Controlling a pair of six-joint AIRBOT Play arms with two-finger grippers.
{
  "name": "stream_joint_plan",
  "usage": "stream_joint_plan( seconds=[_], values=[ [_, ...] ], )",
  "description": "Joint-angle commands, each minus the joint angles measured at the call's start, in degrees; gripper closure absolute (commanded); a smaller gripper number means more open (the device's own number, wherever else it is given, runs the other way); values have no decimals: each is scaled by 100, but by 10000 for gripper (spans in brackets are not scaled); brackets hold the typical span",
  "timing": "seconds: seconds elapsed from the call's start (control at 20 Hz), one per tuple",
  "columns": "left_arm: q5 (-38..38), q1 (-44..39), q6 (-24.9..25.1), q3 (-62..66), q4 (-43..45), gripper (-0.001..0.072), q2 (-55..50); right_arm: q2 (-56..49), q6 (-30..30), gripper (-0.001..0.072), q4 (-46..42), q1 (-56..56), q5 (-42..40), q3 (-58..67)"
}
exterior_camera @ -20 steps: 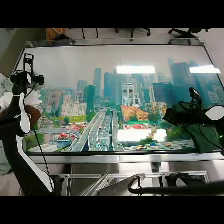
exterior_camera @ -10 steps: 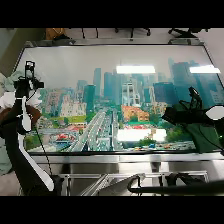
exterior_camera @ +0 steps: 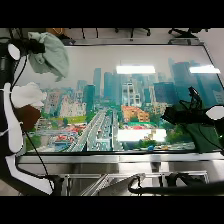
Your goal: Fold the shirts.
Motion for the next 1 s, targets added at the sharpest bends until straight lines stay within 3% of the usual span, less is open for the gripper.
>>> stream_joint_plan(
  seconds=[0.0, 0.1, 0.35, 0.45, 0.5, 0.55, 0.6, 0.7, 0.85, 0.9, 0.95],
  values=[
    [-2529, -669, 142, -55, -1663, 689, 1058, -4, -7, 692, -2, 2, 0, 0],
    [-3029, -1095, 116, -697, -2120, 689, 1537, -4, -208, 692, -20, -4, 0, 0],
    [-2765, -2085, -103, -2702, -2201, 688, 1978, -20, -514, 675, -20, -2, 0, 0],
    [-2527, -2280, -144, -3320, -2199, 686, 1941, -48, -546, 360, 0, 0, 2, 0],
    [-2411, -2297, -144, -3512, -2199, 679, 1902, -66, -546, 336, 44, 4, 9, 2],
    [-2400, -2264, -142, -3571, -2190, 400, 1862, -87, -599, 335, 164, 4, 24, 2],
    [-2468, -2170, -212, -3521, -2192, 15, 1827, -107, -704, 335, 317, 4, 87, 2],
    [-2826, -1781, -535, -3228, -2184, 4, 1832, -203, -940, 331, 754, 4, 326, 2],
    [-3995, -1121, -750, -3324, -2205, 4, 1961, -479, -1311, 328, 1292, 282, 623, -103],
    [-4129, -1008, -750, -3781, -2205, 4, 2162, -538, -1344, 296, 1307, 540, 490, -210],
    [-4033, -968, -739, -4308, -2229, 4, 2389, -612, -1342, 188, 1307, 850, 243, -330]
  ],
)
